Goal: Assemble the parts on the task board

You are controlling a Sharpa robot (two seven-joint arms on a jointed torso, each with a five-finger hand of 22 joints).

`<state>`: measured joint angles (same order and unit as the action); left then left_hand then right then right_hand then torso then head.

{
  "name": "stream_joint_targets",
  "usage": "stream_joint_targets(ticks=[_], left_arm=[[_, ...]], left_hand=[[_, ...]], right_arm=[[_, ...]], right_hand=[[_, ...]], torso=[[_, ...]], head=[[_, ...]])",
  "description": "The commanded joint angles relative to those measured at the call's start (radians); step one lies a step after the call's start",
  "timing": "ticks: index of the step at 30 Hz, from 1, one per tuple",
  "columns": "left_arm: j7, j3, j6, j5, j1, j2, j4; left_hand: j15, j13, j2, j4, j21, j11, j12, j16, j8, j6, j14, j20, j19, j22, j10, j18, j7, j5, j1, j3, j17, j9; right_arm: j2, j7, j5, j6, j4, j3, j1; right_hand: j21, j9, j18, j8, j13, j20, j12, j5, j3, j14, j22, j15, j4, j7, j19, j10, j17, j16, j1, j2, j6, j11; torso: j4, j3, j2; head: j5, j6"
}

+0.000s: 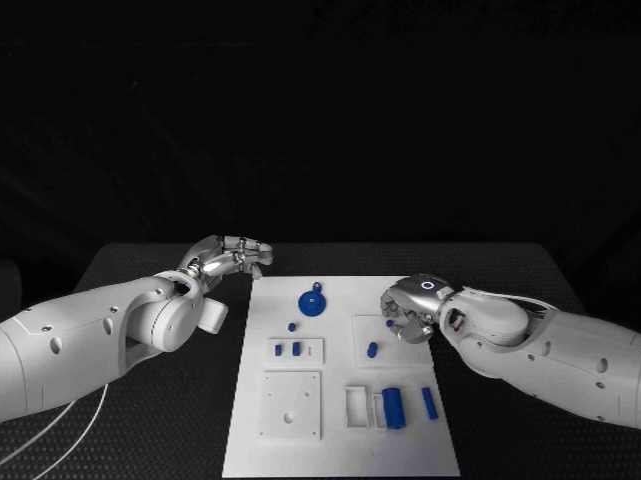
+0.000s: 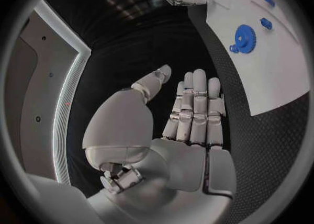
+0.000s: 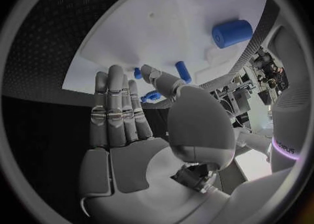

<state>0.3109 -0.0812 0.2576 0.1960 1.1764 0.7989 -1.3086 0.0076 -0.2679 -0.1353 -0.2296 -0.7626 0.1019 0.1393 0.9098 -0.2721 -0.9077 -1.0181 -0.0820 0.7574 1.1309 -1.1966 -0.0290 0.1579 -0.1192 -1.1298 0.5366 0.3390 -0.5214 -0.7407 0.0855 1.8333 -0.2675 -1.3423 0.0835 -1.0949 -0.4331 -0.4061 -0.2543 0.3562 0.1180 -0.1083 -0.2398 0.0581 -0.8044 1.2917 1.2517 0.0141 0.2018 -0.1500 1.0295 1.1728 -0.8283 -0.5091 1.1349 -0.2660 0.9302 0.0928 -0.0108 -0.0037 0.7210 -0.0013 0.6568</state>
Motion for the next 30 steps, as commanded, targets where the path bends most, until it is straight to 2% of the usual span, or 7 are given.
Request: stream_joint_targets(ticks=[1, 8, 10, 16, 17, 23, 30], left_arm=[[0.014, 0.001, -0.013, -0.009, 0.000, -0.001, -0.003], [0.012, 0.001, -0.014, -0.009, 0.000, 0.001, -0.005], [0.011, 0.001, -0.014, -0.009, 0.000, 0.002, -0.004], [0.012, 0.001, -0.014, -0.009, 0.000, 0.002, -0.005], [0.011, 0.001, -0.014, -0.009, 0.000, 0.002, -0.005], [0.008, 0.001, -0.013, -0.010, 0.000, 0.003, -0.006], [0.001, 0.001, -0.012, -0.010, 0.000, 0.003, -0.007]], left_hand=[[-0.001, 0.001, -0.001, -0.002, 0.003, 0.002, -0.004, -0.004, -0.005, 0.006, -0.006, -0.010, 0.004, -0.001, 0.007, -0.002, -0.001, 0.005, 0.009, -0.004, 0.001, -0.001], [-0.001, 0.001, 0.001, -0.001, 0.004, 0.002, -0.005, -0.006, -0.004, 0.008, -0.008, -0.010, 0.005, 0.000, 0.007, -0.002, 0.000, 0.004, 0.011, -0.004, 0.003, 0.000], [-0.001, 0.002, 0.001, -0.001, 0.004, 0.002, -0.006, -0.006, -0.004, 0.009, -0.008, -0.010, 0.006, 0.000, 0.008, -0.003, 0.000, 0.004, 0.012, -0.005, 0.003, 0.000], [-0.001, 0.002, 0.002, -0.001, 0.004, 0.002, -0.006, -0.006, -0.004, 0.009, -0.009, -0.010, 0.006, 0.000, 0.008, -0.003, 0.000, 0.004, 0.012, -0.005, 0.003, 0.000], [-0.001, 0.002, 0.001, -0.001, 0.004, 0.002, -0.006, -0.006, -0.004, 0.010, -0.009, -0.010, 0.006, 0.000, 0.008, -0.003, 0.000, 0.004, 0.012, -0.005, 0.004, 0.000], [-0.002, 0.002, 0.001, -0.002, 0.005, 0.002, -0.007, -0.007, -0.003, 0.011, -0.011, -0.011, 0.007, 0.000, 0.009, -0.003, 0.001, 0.004, 0.012, -0.005, 0.005, 0.001], [-0.001, 0.004, -0.001, -0.003, 0.006, 0.004, -0.010, -0.011, 0.000, 0.019, -0.012, -0.010, 0.008, 0.001, 0.012, -0.004, 0.004, 0.004, 0.013, -0.006, 0.007, 0.002]], right_arm=[[0.006, 0.006, 0.023, 0.000, 0.002, 0.002, 0.003], [0.013, 0.003, 0.038, 0.018, 0.000, 0.006, 0.008], [0.013, 0.003, 0.045, 0.018, -0.001, 0.007, 0.010], [0.019, 0.011, 0.066, 0.020, 0.000, 0.010, 0.015], [0.020, 0.013, 0.071, 0.022, 0.001, 0.011, 0.016], [0.021, 0.039, 0.119, 0.026, 0.001, 0.017, 0.017], [0.024, 0.068, 0.166, 0.032, -0.002, 0.023, 0.017]], right_hand=[[-0.002, -0.002, -0.008, -0.001, 0.002, 0.000, 0.006, -0.004, -0.013, 0.006, 0.002, 0.003, -0.002, 0.001, 0.011, 0.009, -0.003, -0.007, 0.011, 0.005, 0.009, -0.001], [-0.012, -0.007, -0.008, 0.010, 0.011, 0.007, 0.009, -0.007, -0.029, 0.015, 0.012, 0.009, -0.009, 0.010, 0.025, 0.029, -0.013, -0.016, 0.016, 0.015, 0.030, -0.008], [-0.033, -0.016, -0.008, 0.030, 0.022, 0.018, -0.007, -0.007, -0.027, 0.041, 0.023, 0.024, -0.007, 0.026, 0.052, 0.065, -0.027, -0.040, 0.021, 0.028, 0.066, -0.022], [-0.040, -0.017, -0.008, 0.032, 0.026, 0.023, -0.006, -0.007, -0.028, 0.042, 0.029, 0.028, -0.005, 0.030, 0.058, 0.071, -0.033, -0.049, 0.020, 0.032, 0.073, -0.026], [-0.067, -0.026, -0.008, 0.050, 0.039, 0.038, -0.021, -0.007, -0.031, 0.064, 0.046, 0.044, 0.007, 0.044, 0.087, 0.108, -0.054, -0.081, 0.033, 0.051, 0.107, -0.043], [-0.082, -0.029, -0.008, 0.048, 0.054, 0.044, -0.012, -0.006, -0.050, 0.049, 0.064, 0.047, 0.024, 0.047, 0.086, 0.117, -0.075, -0.109, 0.036, 0.062, 0.115, -0.046], [-0.096, -0.033, -0.008, 0.049, 0.066, 0.050, -0.006, -0.009, -0.065, 0.045, 0.075, 0.049, 0.027, 0.050, 0.093, 0.124, -0.084, -0.125, 0.043, 0.060, 0.122, -0.048]], torso=[[-0.0002, -0.0003, 0.000], [-0.0001, -0.0002, 0.000], [0.0004, -0.0003, -0.001], [0.0001, -0.0003, 0.000], [-0.0001, 0.0001, 0.000], [0.0010, 0.0002, 0.000], [0.0012, 0.0006, 0.000]], head=[[-0.001, 0.004], [0.000, 0.007], [0.000, 0.007], [-0.001, 0.010], [-0.001, 0.011], [-0.001, 0.010], [-0.001, 0.011]])
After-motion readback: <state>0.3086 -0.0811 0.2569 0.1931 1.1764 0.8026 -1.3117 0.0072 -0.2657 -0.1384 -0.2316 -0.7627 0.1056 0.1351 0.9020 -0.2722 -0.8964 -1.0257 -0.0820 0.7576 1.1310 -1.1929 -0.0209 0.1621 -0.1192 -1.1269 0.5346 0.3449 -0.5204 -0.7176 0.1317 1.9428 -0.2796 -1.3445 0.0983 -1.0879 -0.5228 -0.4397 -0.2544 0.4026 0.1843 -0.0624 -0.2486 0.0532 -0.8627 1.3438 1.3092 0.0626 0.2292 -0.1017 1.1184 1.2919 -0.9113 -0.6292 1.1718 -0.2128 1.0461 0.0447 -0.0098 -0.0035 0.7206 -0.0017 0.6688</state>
